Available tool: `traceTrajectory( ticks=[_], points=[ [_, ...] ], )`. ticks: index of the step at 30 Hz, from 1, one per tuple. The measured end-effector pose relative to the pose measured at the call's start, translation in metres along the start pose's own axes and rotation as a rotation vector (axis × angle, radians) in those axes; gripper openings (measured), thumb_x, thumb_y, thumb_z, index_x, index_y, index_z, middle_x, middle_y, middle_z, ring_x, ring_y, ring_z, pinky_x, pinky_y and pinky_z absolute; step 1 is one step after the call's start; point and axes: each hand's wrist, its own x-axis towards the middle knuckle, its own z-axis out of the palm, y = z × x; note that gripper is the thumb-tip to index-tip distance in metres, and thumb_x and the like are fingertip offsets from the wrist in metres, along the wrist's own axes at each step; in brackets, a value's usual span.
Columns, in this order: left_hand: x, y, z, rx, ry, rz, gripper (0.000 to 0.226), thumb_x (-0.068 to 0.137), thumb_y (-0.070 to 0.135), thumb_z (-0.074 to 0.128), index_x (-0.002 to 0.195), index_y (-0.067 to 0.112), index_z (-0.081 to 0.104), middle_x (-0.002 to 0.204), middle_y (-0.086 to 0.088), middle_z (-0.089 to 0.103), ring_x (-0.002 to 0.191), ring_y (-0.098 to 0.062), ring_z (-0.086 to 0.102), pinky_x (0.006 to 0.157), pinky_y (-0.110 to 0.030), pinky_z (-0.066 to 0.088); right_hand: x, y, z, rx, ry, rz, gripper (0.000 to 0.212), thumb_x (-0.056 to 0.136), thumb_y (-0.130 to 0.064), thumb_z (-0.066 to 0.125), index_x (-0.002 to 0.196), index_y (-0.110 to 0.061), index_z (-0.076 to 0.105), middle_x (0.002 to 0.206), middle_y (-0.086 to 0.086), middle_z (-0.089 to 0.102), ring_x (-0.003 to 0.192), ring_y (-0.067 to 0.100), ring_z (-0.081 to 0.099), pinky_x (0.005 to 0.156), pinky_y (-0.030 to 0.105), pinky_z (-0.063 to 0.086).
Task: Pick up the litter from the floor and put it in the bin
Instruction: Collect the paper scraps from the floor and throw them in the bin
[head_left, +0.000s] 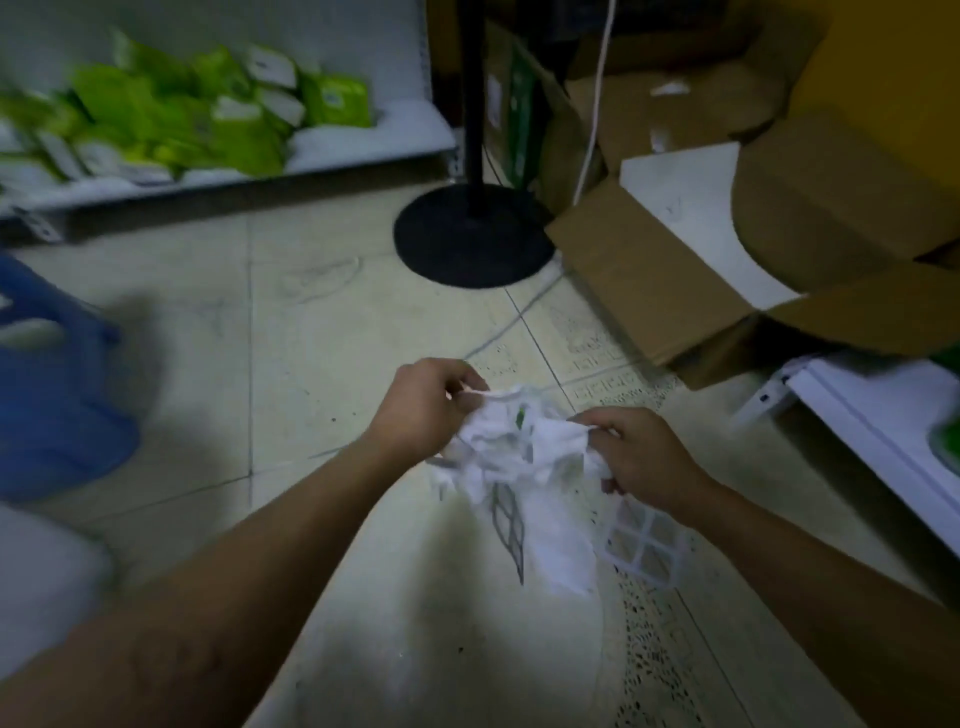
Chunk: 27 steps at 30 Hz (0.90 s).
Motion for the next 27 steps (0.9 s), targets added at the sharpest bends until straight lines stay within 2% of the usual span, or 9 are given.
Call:
traceTrajectory(
  ticks=[3,6,8,10,13,15,19,24,27],
  points=[
    [0.021,0.009,-0.062,0.024,0.055,0.007,0.024,0.084,0.007,0.059,0.075,0.027,0.07,0.074,0.011,0.066,0.065,-0.002,0.059,0.054,-0.009,0.04,0.036,-0.061,-0.012,0.02,-0.115,-0.052,0.019,0.089,-0.011,0.051,0.084,-0.008,0.069,0.072,0.015,0.066,0.054,0.021,0.062,0.05,0.035,0.054],
    [0.03,0.008,-0.126,0.107,0.147,0.025,0.022,0.083,0.008,0.056,0.079,0.023,0.072,0.076,0.008,0.067,0.071,-0.008,0.06,0.062,-0.017,0.042,0.07,-0.123,-0.012,0.023,-0.139,-0.125,0.025,0.088,-0.029,0.061,0.083,-0.005,0.066,0.077,0.017,0.066,0.062,0.028,0.067,0.054,0.038,0.059],
    [0.025,0.002,-0.167,0.156,0.201,-0.001,0.022,0.081,0.007,0.055,0.079,0.022,0.072,0.075,0.005,0.067,0.067,-0.009,0.058,0.06,-0.016,0.04,0.087,-0.163,-0.005,0.029,-0.118,-0.198,0.024,0.089,-0.026,0.061,0.083,-0.002,0.064,0.077,0.021,0.065,0.063,0.03,0.067,0.053,0.04,0.059],
    [0.013,-0.005,-0.206,0.2,0.222,-0.046,0.023,0.077,0.004,0.056,0.078,0.018,0.074,0.07,0.003,0.066,0.061,-0.008,0.056,0.053,-0.011,0.037,0.098,-0.201,0.008,0.05,-0.126,-0.248,0.012,0.089,-0.015,0.057,0.084,-0.01,0.068,0.074,0.015,0.067,0.055,0.017,0.066,0.048,0.034,0.055],
    [-0.01,-0.015,-0.261,0.264,0.221,-0.132,0.022,0.074,0.003,0.059,0.08,0.017,0.075,0.073,0.0,0.069,0.061,-0.008,0.056,0.058,-0.014,0.038,0.107,-0.258,0.038,0.164,-0.148,-0.291,0.02,0.086,-0.005,0.055,0.096,-0.019,0.065,0.077,0.001,0.064,0.048,0.008,0.061,0.044,0.026,0.05],
    [-0.032,-0.022,-0.296,0.27,0.263,-0.18,0.022,0.075,0.005,0.059,0.082,0.017,0.076,0.079,-0.002,0.073,0.065,-0.009,0.058,0.062,-0.019,0.042,0.106,-0.295,0.063,0.242,-0.186,-0.309,0.02,0.085,-0.005,0.058,0.098,-0.02,0.059,0.082,0.002,0.063,0.051,0.012,0.063,0.046,0.028,0.051],
    [-0.089,-0.041,-0.365,0.281,0.409,-0.261,0.022,0.075,0.006,0.06,0.086,0.016,0.077,0.083,-0.005,0.074,0.072,-0.011,0.061,0.063,-0.017,0.04,0.095,-0.367,0.118,0.282,-0.259,-0.39,0.013,0.08,-0.006,0.065,0.08,-0.017,0.058,0.081,0.017,0.068,0.054,0.02,0.064,0.051,0.035,0.056],
    [-0.176,-0.075,-0.436,0.302,0.615,-0.44,0.022,0.076,0.007,0.059,0.085,0.016,0.078,0.085,-0.006,0.075,0.071,-0.011,0.06,0.066,-0.019,0.041,0.067,-0.45,0.194,0.295,-0.351,-0.509,0.01,0.071,-0.009,0.066,0.077,-0.018,0.068,0.072,0.005,0.069,0.063,0.022,0.061,0.063,0.045,0.056],
    [-0.225,-0.104,-0.454,0.341,0.699,-0.577,0.023,0.077,0.009,0.057,0.086,0.015,0.077,0.09,-0.008,0.075,0.083,-0.019,0.067,0.07,-0.022,0.044,0.044,-0.487,0.245,0.275,-0.459,-0.577,0.014,0.074,-0.007,0.066,0.08,-0.019,0.07,0.073,0.0,0.068,0.063,0.016,0.061,0.069,0.046,0.056]
  ],
)
